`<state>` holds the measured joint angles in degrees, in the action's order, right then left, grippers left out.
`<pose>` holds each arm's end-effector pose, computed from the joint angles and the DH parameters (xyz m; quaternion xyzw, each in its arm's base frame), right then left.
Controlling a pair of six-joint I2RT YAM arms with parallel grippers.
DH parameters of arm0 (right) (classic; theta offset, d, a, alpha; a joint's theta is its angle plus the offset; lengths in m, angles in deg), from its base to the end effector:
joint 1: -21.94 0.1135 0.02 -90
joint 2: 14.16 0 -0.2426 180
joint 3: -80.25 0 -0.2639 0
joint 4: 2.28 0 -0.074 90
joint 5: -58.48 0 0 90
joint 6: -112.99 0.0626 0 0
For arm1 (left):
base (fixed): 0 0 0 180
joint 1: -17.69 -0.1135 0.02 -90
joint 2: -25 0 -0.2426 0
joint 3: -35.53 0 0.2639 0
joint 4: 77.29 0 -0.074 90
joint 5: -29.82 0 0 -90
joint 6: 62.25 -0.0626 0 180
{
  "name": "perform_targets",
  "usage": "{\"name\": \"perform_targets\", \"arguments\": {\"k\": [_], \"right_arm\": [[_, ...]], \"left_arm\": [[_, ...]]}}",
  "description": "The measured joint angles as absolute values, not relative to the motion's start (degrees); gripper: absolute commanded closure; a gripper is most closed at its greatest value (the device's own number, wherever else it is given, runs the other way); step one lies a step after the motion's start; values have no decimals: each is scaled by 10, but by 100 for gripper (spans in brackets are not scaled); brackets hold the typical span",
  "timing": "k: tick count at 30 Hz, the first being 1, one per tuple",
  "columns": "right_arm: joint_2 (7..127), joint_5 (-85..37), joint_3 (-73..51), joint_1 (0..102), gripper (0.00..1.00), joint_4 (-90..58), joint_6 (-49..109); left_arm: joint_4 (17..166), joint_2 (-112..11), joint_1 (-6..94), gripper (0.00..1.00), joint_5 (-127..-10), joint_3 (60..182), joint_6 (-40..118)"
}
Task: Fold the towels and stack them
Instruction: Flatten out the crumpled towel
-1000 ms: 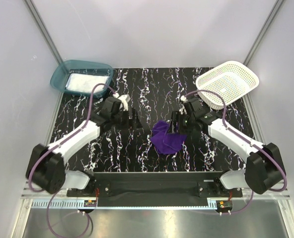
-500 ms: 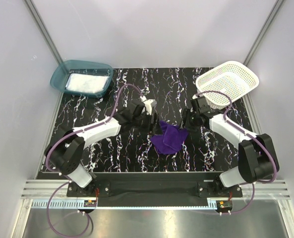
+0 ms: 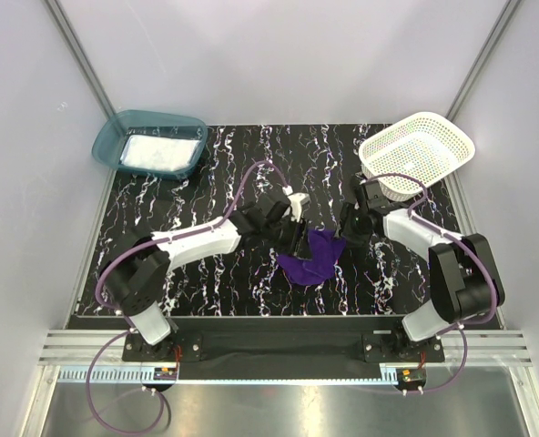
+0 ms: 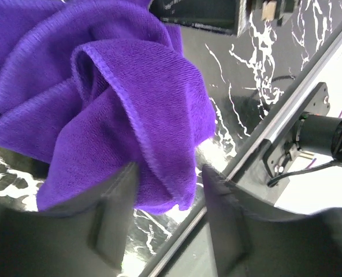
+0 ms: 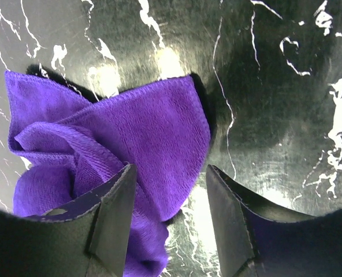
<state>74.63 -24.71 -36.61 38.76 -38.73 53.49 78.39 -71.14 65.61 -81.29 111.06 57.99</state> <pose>0.3008 0.0987 0.1215 0.1012 0.9636 0.1494 0.1973 0.2424 -0.3021 0.1683 0.2089 0.8864 -0.3689 0.1858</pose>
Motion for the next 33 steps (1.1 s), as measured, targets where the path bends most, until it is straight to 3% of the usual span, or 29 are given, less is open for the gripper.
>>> {"name": "perform_targets", "arguments": {"k": [1, 4, 5, 8, 12, 17, 20, 24, 25, 26, 28, 33], "right_arm": [[743, -248, -369, 388, 42, -387, 535], [733, -250, -376, 388, 41, -388, 535], [729, -250, -377, 388, 40, -389, 535], [716, -257, -378, 388, 34, -393, 534], [712, -264, -376, 388, 34, -393, 535], [739, -259, -365, 388, 42, -386, 542], [771, -247, -358, 388, 50, -372, 545], [818, -230, -336, 388, 74, -362, 547], [823, -229, -331, 388, 88, -359, 546], [826, -229, -326, 388, 92, -359, 544], [828, -241, -316, 388, 99, -366, 547], [811, -299, -294, 388, 100, -412, 549]], "left_arm": [[782, -713, 659, 72, -811, 1111, 583], [774, -716, 663, 89, -808, 1115, 592], [767, -716, 663, 99, -807, 1119, 594], [722, -716, 662, 100, -791, 1155, 591], [668, -706, 651, 100, -758, 1213, 580], [646, -646, 602, 100, -735, 1186, 571], [648, -604, 558, 100, -727, 1131, 573], [642, -576, 502, 100, -718, 1065, 578], [640, -575, 490, 100, -715, 1054, 579], [640, -575, 479, 100, -714, 1045, 579], [638, -574, 465, 100, -710, 1031, 579], [635, -555, 446, 100, -693, 1012, 578]]}}
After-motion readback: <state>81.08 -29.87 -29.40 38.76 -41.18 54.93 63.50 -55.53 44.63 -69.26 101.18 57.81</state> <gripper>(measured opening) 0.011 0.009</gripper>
